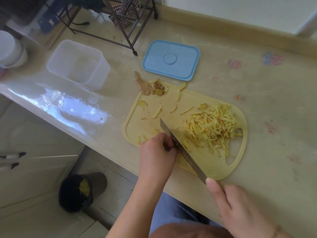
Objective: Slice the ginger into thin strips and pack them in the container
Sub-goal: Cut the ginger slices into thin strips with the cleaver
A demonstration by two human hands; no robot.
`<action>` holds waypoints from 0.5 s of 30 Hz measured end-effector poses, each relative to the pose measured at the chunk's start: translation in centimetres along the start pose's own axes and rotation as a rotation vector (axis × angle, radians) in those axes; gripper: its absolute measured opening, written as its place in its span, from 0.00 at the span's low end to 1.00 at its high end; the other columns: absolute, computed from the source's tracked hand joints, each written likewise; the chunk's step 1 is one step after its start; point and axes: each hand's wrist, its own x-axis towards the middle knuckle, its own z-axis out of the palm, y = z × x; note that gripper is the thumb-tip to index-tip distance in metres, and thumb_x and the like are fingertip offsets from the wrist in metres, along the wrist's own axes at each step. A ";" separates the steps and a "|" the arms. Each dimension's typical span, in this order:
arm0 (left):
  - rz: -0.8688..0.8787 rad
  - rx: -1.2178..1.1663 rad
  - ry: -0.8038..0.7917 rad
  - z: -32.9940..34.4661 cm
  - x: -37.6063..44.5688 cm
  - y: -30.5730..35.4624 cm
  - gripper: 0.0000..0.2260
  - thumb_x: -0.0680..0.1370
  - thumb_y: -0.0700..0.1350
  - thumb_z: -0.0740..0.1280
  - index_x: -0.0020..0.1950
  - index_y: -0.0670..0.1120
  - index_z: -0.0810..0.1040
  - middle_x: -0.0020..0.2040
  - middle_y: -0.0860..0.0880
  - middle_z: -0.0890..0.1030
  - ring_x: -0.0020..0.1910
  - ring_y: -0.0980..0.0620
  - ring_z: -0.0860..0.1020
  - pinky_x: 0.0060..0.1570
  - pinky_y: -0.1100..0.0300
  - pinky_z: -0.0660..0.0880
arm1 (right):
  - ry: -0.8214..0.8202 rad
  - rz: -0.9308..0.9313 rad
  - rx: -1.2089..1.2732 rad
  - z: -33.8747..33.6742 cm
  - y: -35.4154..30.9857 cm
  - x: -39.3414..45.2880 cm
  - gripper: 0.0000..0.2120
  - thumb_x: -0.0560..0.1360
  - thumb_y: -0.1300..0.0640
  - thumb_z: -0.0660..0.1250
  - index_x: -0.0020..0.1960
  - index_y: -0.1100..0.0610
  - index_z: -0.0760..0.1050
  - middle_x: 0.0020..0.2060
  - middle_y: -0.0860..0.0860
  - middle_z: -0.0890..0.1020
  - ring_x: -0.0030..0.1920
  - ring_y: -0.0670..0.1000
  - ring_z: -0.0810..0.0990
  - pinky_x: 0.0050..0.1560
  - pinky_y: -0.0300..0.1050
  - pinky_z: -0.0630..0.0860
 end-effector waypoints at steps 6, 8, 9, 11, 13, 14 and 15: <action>-0.004 -0.049 -0.011 -0.2 -0.1 0.1 0.12 0.72 0.34 0.69 0.37 0.51 0.76 0.35 0.54 0.80 0.36 0.57 0.78 0.33 0.71 0.72 | 0.048 0.062 0.034 -1.0 -0.7 -1.8 0.37 0.64 0.22 0.39 0.39 0.51 0.70 0.27 0.49 0.78 0.30 0.49 0.76 0.36 0.46 0.72; 0.001 -0.034 -0.014 -0.2 0.0 0.2 0.13 0.71 0.35 0.68 0.36 0.53 0.74 0.35 0.54 0.80 0.36 0.56 0.78 0.32 0.71 0.71 | 0.061 0.057 0.032 -0.9 -0.5 -1.6 0.44 0.62 0.18 0.37 0.36 0.55 0.71 0.27 0.48 0.78 0.30 0.48 0.76 0.36 0.46 0.71; -0.003 -0.030 -0.014 -0.1 0.0 0.3 0.12 0.71 0.35 0.68 0.37 0.53 0.74 0.35 0.54 0.80 0.36 0.56 0.78 0.32 0.70 0.71 | 0.048 0.063 0.026 -0.8 -0.5 -1.6 0.46 0.61 0.18 0.36 0.33 0.58 0.70 0.26 0.48 0.78 0.29 0.48 0.76 0.36 0.46 0.71; -0.014 -0.036 -0.006 -0.1 0.1 0.4 0.11 0.70 0.35 0.68 0.37 0.51 0.75 0.36 0.53 0.80 0.37 0.54 0.78 0.32 0.67 0.71 | 0.023 0.076 0.019 -0.7 -0.4 -1.4 0.47 0.60 0.17 0.35 0.30 0.59 0.69 0.25 0.49 0.77 0.29 0.49 0.76 0.35 0.46 0.71; -0.022 -0.042 0.000 0.0 0.1 0.3 0.10 0.70 0.35 0.69 0.37 0.50 0.75 0.36 0.53 0.80 0.37 0.53 0.79 0.33 0.64 0.73 | 0.023 0.079 0.023 -0.5 -0.1 -1.5 0.48 0.60 0.17 0.35 0.29 0.59 0.69 0.26 0.48 0.78 0.30 0.49 0.76 0.36 0.46 0.71; -0.021 -0.047 0.004 0.1 0.1 0.3 0.10 0.70 0.35 0.69 0.38 0.50 0.75 0.36 0.53 0.80 0.37 0.53 0.79 0.34 0.63 0.74 | 0.016 0.074 0.014 -0.4 0.1 -1.5 0.48 0.60 0.17 0.34 0.29 0.59 0.69 0.28 0.48 0.79 0.31 0.48 0.76 0.36 0.45 0.71; -0.019 -0.052 0.010 0.1 0.0 0.3 0.10 0.70 0.35 0.70 0.38 0.50 0.75 0.36 0.53 0.80 0.38 0.53 0.79 0.35 0.62 0.74 | 0.007 0.065 -0.005 -0.4 0.1 -1.4 0.48 0.60 0.18 0.33 0.29 0.59 0.69 0.30 0.46 0.79 0.32 0.48 0.77 0.36 0.45 0.70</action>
